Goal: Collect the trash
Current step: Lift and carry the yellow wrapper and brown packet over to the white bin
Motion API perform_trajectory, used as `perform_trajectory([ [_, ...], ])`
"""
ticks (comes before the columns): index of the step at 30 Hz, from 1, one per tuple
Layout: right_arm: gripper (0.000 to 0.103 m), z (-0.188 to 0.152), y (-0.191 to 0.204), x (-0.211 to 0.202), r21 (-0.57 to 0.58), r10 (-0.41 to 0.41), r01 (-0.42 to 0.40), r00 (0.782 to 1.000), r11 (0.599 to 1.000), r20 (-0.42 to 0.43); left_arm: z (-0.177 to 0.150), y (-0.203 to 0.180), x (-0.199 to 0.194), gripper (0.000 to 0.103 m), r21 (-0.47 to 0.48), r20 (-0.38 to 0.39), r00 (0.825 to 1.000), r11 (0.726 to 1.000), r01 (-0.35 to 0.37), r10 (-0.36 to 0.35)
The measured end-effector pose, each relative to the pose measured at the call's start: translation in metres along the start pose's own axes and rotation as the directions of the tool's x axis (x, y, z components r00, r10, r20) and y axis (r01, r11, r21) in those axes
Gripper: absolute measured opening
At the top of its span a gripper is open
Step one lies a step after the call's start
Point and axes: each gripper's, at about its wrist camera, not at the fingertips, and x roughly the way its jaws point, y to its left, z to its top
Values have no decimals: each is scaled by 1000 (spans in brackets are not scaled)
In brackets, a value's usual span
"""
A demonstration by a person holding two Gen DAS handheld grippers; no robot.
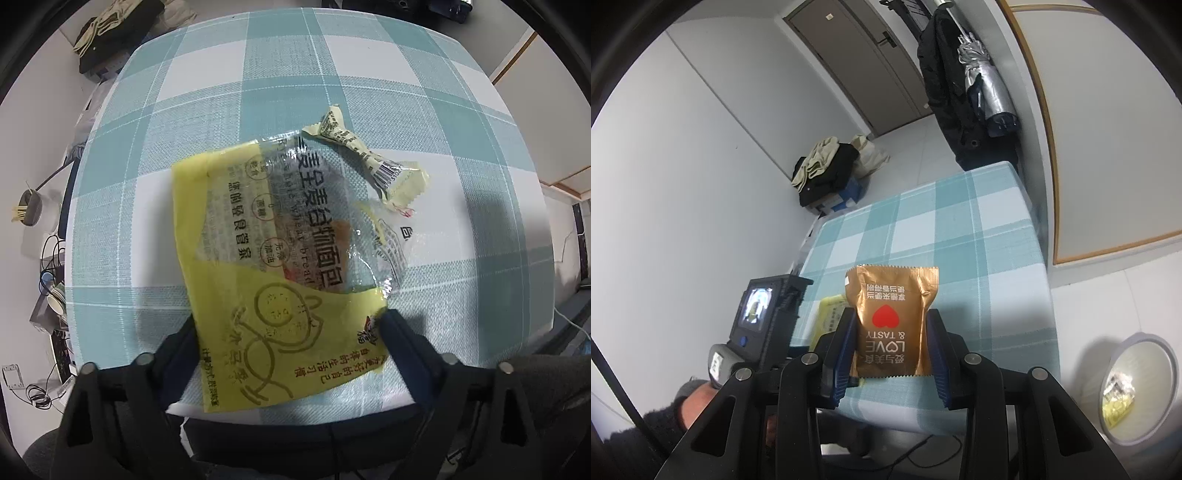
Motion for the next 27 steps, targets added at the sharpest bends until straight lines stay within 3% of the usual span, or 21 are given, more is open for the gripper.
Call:
perform_trajectory([
  [2, 36, 0, 0, -1, 1, 0, 0, 1000, 1000, 3, -1, 3, -3, 73, -2, -2, 1000, 1000, 3, -3],
  [8, 36, -1, -1, -1, 2, -9, 9, 1000, 1000, 2, 0, 7, -6, 65, -12, 11, 999, 999, 46, -45],
  [27, 36, -4, 5, 24, -12, -53, 53, 998, 999, -44, -20, 66, -8, 63, -78, 77, 972, 970, 229, -223],
])
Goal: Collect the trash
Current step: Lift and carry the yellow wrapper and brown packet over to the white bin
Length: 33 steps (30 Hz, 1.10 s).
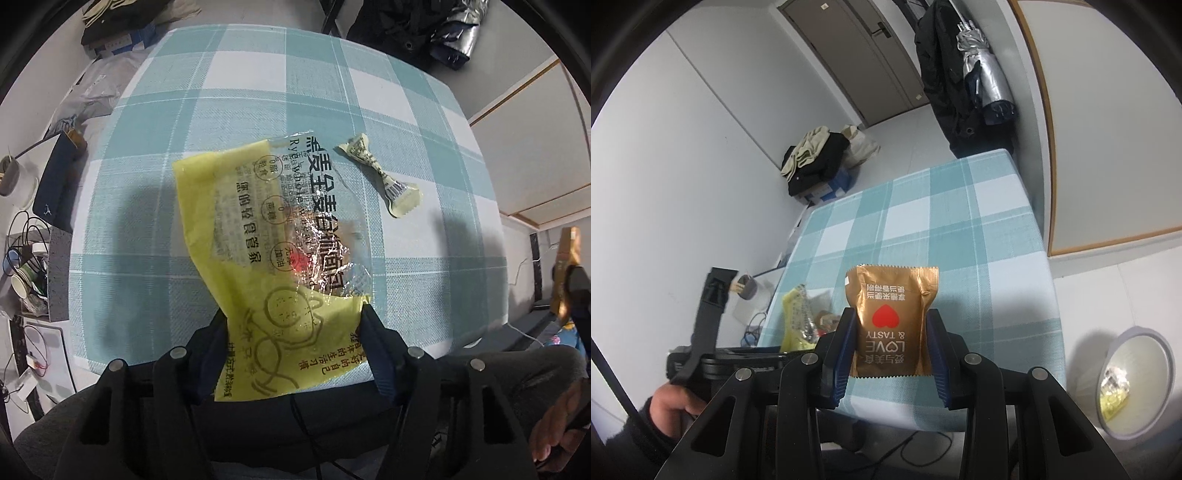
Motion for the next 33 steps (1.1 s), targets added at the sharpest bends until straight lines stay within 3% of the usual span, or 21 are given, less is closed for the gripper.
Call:
perform_trajectory([
  [9, 36, 0, 9, 13, -3, -8, 8, 1000, 1000, -15, -13, 15, -24, 63, 19, 62, 995, 997, 77, -78],
  [16, 36, 0, 25, 19, -35, 9, -10, 1000, 999, -8, -8, 8, -57, 63, 42, 168, 980, 994, 105, -111],
  [22, 36, 9, 39, -1, -53, 50, -48, 998, 997, 37, -5, 3, -85, 63, 67, 276, 953, 992, 108, -123],
  [26, 36, 25, 45, -28, -74, 57, -50, 994, 996, 94, 0, -4, -108, 63, 88, 355, 925, 990, 114, -138],
  [33, 36, 45, 43, -81, -81, 56, -42, 981, 996, 184, 12, -40, -128, 63, 169, 406, 890, 974, 150, -208],
])
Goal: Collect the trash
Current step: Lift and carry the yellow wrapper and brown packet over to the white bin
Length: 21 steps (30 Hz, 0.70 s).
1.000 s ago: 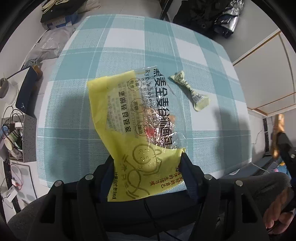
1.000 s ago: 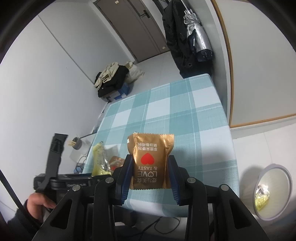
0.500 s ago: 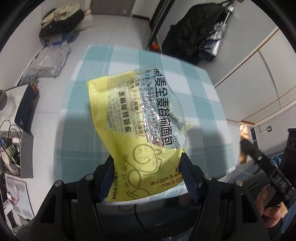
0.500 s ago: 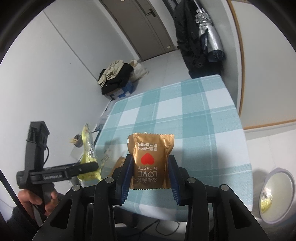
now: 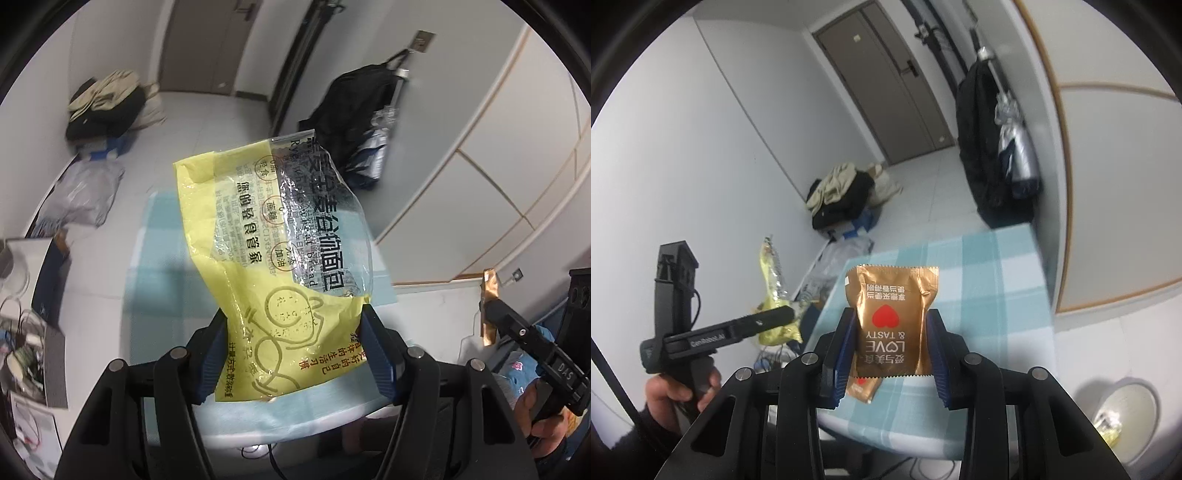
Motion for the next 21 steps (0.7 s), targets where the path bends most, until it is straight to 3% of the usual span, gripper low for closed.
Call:
perform_trajectory([
  [6, 36, 13, -22, -49, 24, -40, 38, 996, 999, 79, 9, -49, 5, 63, 97, 4, 997, 992, 78, -79],
  [12, 36, 13, -66, -102, 75, -127, 118, 982, 990, 138, 10, -109, 20, 63, 206, -47, 986, 965, 163, -157],
  [21, 36, -6, -146, -159, 197, -279, 247, 947, 949, 156, 3, -198, 56, 63, 323, -188, 946, 893, 313, -264],
])
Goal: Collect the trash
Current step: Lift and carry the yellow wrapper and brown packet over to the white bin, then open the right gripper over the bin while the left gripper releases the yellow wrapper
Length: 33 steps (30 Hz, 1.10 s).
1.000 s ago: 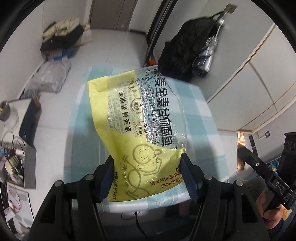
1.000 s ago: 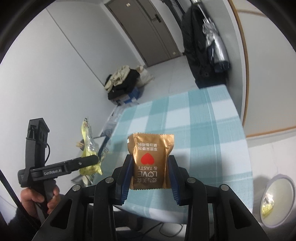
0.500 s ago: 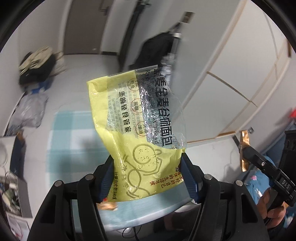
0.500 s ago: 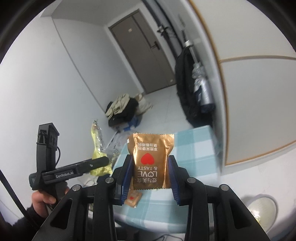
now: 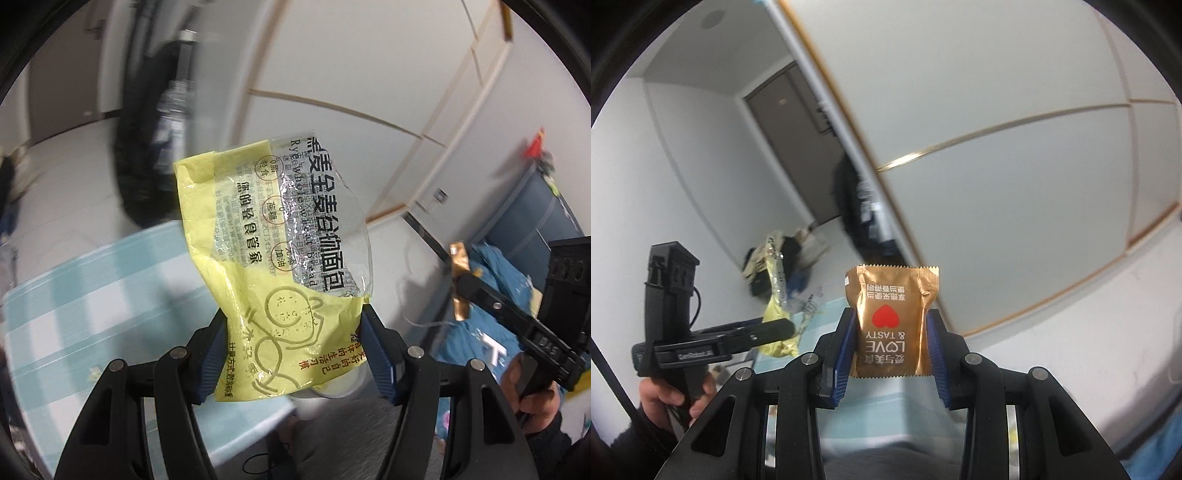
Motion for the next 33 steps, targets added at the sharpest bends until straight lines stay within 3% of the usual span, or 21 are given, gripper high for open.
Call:
perform_trajectory([
  [7, 36, -15, -69, -5, 100, -104, 107, 994, 989, -38, 9, -37, 55, 63, 33, -124, 985, 992, 122, -117],
  [15, 37, -39, -135, 7, 195, -171, 194, 977, 961, -126, 8, -51, 116, 63, -4, -259, 945, 978, 206, -200],
  [25, 37, -90, -200, 62, 283, -167, 256, 938, 924, -302, -13, -44, 186, 63, -120, -442, 853, 961, 249, -276],
  [29, 37, -113, -219, 85, 304, -150, 274, 916, 913, -373, -20, -43, 207, 63, -155, -506, 814, 958, 240, -286],
  [33, 38, -133, -231, 114, 301, -125, 284, 882, 910, -454, -24, -41, 224, 63, -177, -546, 787, 957, 229, -289],
])
